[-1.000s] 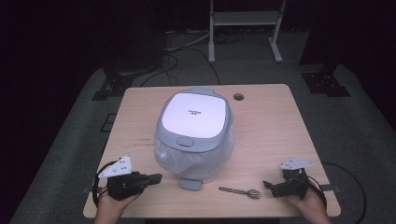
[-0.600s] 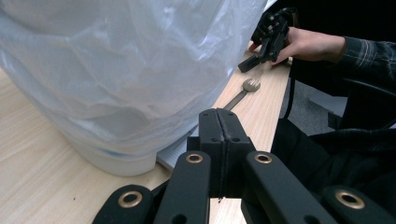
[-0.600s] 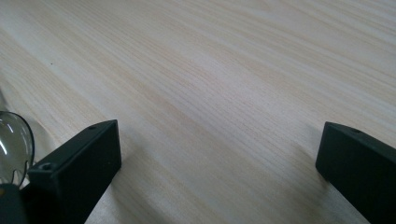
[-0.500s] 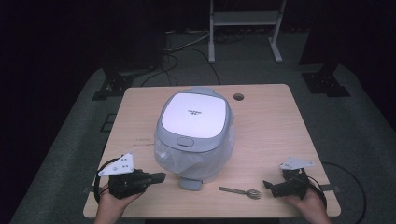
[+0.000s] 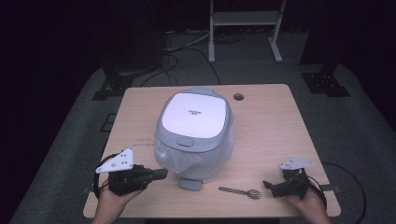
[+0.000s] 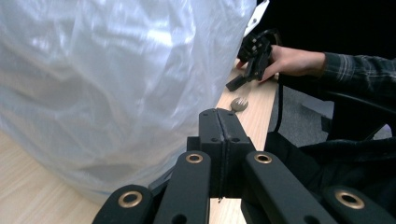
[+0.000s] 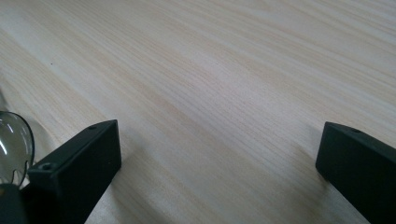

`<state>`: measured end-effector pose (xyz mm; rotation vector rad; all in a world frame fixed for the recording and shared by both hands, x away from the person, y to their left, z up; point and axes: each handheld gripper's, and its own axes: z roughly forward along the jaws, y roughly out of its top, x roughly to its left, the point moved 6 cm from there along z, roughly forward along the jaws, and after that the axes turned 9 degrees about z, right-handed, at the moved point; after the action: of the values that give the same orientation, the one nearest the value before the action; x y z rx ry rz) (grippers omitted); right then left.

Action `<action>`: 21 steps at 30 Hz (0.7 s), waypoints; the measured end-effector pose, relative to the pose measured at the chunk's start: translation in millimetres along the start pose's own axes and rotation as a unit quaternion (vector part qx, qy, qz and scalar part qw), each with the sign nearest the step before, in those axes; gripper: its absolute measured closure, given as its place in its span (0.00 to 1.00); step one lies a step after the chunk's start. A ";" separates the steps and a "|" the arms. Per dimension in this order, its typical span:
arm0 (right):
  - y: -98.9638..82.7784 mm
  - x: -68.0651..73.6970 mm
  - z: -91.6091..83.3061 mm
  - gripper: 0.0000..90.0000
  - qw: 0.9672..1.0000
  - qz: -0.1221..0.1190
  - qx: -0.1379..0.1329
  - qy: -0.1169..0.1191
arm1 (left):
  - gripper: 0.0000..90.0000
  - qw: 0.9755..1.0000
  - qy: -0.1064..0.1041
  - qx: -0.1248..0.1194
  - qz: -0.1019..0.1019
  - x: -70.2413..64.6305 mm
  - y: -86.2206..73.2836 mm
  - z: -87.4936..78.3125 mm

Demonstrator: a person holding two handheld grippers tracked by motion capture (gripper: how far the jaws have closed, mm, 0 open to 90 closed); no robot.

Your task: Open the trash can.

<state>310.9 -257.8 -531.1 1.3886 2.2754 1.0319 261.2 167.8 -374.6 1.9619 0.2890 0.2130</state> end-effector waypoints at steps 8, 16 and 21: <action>0.0 0.0 0.0 0.00 1.000 0.000 0.000 0.000 | 1.00 1.000 -0.009 -0.010 0.012 -1.3 16.1 -1.5; 0.0 0.0 0.0 0.00 1.000 0.000 0.000 0.000 | 1.00 1.000 -0.012 -0.013 0.019 0.4 29.8 -0.3; 0.0 0.0 0.0 0.00 1.000 0.000 0.000 0.000 | 1.00 0.999 -0.015 -0.013 0.025 0.8 39.4 0.4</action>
<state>310.9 -257.8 -531.1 1.3888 2.2756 1.0320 266.2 152.7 -338.5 1.9458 0.2171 0.2173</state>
